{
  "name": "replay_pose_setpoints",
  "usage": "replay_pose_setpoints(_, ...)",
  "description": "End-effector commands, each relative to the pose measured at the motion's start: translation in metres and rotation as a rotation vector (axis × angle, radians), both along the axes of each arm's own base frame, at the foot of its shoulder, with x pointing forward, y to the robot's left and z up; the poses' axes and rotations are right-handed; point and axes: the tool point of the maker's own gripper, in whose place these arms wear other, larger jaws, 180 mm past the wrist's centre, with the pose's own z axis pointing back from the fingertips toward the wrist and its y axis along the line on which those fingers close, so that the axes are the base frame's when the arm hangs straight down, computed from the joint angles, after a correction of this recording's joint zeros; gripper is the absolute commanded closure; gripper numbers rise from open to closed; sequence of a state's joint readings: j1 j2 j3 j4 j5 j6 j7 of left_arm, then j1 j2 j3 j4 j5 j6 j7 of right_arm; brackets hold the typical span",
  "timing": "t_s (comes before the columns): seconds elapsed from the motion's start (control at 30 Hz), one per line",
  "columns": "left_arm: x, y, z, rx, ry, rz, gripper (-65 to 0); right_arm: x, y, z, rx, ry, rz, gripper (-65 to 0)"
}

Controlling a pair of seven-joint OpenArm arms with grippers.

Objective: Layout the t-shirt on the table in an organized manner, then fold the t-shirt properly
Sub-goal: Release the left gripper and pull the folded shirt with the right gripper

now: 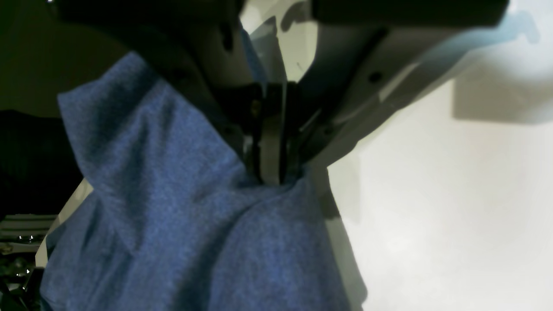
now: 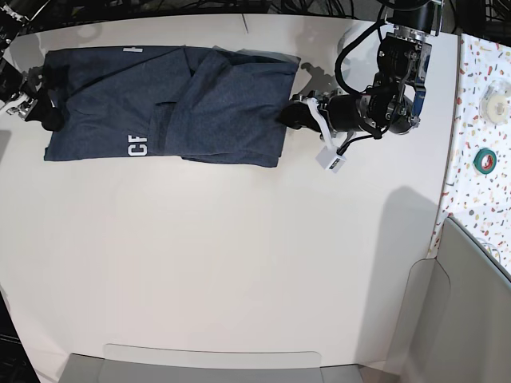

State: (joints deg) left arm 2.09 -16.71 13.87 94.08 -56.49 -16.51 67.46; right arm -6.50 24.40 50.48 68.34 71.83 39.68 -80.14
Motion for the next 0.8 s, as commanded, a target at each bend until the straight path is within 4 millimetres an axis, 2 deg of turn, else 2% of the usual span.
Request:
replay_pose_setpoints(0.0, 0.007, -0.001, 0.009, -0.021, -0.031, 0.002, 0.0, 0.004, -0.006, 0.009, -0.034, -0.016, 0.01, -56.6)
replay_pose_setpoints(0.17, 0.007, -0.002, 0.01, -0.024, -0.032, 0.002, 0.0, 0.005, 0.007, -0.005, -0.055, 0.045, 0.07, -56.6)
replay_pose_setpoints(0.37, 0.007, -0.003, 0.01, -0.025, -0.032, 0.002, 0.0, -0.009, 0.031, -0.027, -0.022, 0.11, 0.125, -56.6)
replay_pose_setpoints(0.53, 0.007, -0.003, 0.01, -0.025, -0.032, 0.002, 0.0, -0.011, 0.032, -0.029, -0.021, 0.117, 0.131, -55.4)
replay_pose_setpoints(0.6, 0.007, -0.003, 0.01, -0.025, -0.032, 0.002, 0.0, -0.011, 0.032, -0.029, -0.022, 0.118, 0.131, -49.1)
replay_pose_setpoints(0.77, 0.007, -0.003, 0.01, -0.025, -0.032, 0.002, 0.0, -0.011, 0.032, -0.029, -0.022, 0.118, 0.131, -19.1)
